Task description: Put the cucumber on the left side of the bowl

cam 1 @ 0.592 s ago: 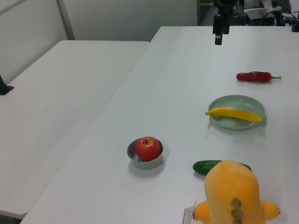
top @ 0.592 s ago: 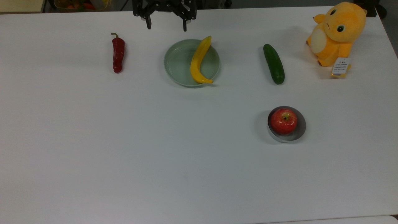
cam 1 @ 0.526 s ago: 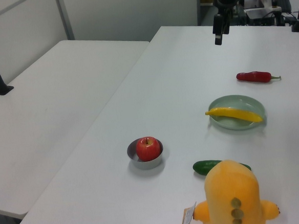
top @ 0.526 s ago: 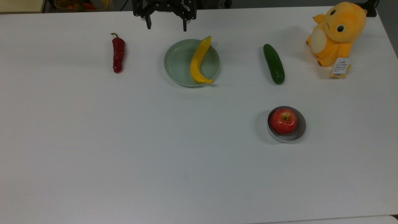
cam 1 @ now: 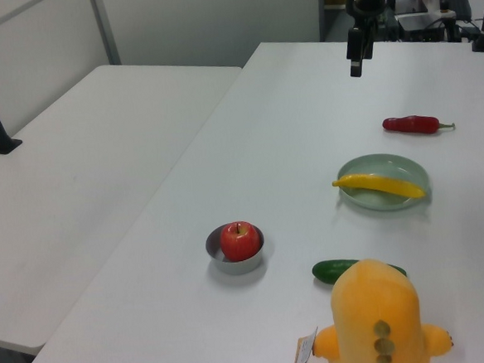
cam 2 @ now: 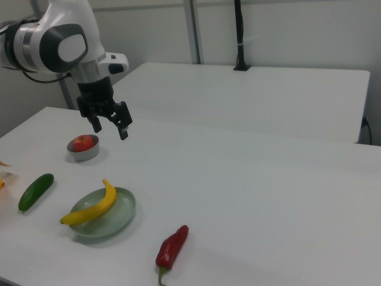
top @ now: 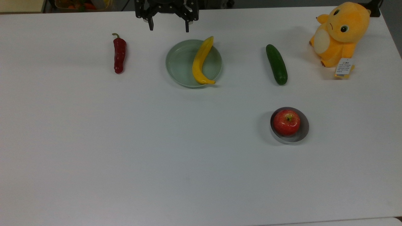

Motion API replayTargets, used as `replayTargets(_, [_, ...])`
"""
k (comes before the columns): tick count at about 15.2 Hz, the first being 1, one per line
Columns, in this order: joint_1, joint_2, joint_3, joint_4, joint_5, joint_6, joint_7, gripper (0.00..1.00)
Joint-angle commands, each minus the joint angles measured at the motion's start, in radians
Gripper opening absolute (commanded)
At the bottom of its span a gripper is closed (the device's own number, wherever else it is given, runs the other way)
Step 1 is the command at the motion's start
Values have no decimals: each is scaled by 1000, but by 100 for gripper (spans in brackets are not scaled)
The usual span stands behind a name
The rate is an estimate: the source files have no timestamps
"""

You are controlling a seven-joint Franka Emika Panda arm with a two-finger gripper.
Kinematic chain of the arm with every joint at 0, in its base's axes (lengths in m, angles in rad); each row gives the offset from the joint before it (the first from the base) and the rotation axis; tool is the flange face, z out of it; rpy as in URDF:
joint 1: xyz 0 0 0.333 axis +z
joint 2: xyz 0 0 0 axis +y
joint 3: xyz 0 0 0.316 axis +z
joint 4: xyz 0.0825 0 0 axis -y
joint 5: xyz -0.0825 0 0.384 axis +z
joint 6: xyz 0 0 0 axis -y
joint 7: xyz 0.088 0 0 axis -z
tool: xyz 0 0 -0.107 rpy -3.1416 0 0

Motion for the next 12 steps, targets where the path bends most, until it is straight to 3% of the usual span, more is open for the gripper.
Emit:
replayTargets(1, [14,-8,-15,-5,20,-14,-21,100])
replayTargets(12, [13,-9,-15,-5,22,-10,-12,100])
